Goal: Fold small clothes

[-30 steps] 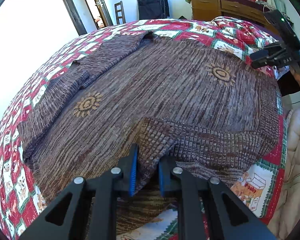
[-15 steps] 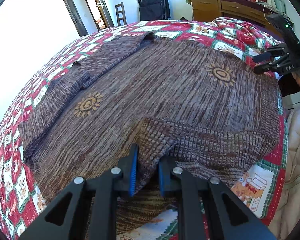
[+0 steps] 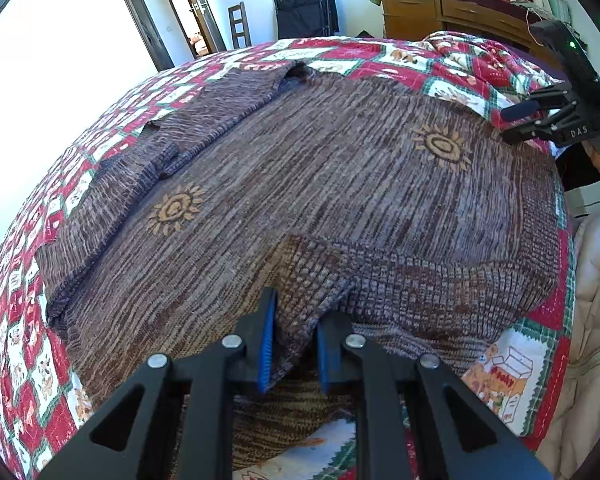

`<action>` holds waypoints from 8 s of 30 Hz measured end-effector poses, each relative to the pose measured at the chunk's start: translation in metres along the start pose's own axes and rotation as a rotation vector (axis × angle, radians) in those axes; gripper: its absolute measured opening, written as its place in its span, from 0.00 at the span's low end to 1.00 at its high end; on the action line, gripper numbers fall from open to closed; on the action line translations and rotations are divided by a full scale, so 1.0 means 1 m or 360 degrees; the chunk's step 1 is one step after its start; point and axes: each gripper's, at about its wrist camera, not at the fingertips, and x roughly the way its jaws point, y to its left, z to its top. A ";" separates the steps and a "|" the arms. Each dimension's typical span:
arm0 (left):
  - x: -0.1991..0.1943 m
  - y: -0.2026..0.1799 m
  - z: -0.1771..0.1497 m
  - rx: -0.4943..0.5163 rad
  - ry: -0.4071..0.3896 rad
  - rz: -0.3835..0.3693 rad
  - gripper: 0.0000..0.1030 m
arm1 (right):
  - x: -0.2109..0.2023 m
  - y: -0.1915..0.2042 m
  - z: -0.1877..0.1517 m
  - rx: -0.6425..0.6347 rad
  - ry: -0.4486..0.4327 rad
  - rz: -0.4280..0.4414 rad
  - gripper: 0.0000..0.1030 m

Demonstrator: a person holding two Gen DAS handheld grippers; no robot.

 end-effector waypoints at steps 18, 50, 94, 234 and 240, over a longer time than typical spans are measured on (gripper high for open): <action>-0.015 0.020 -0.013 -0.0316 -0.0111 -0.0111 0.12 | -0.024 -0.003 0.014 0.0062 0.0050 0.0332 0.02; -0.008 0.115 -0.073 -0.1308 -0.0341 -0.0081 0.14 | 0.004 0.001 0.067 -0.0473 -0.0173 0.0283 0.57; -0.036 0.120 -0.053 -0.1318 -0.0432 -0.0013 0.05 | 0.023 0.039 0.134 -0.0368 -0.0253 0.0511 0.09; 0.041 0.161 -0.037 -0.1879 0.0048 0.0961 1.00 | 0.156 0.225 0.229 -0.0270 -0.0265 0.0250 0.37; 0.038 0.157 -0.036 -0.1907 0.0056 0.0962 1.00 | 0.156 0.225 0.229 -0.0251 -0.0269 0.0278 0.38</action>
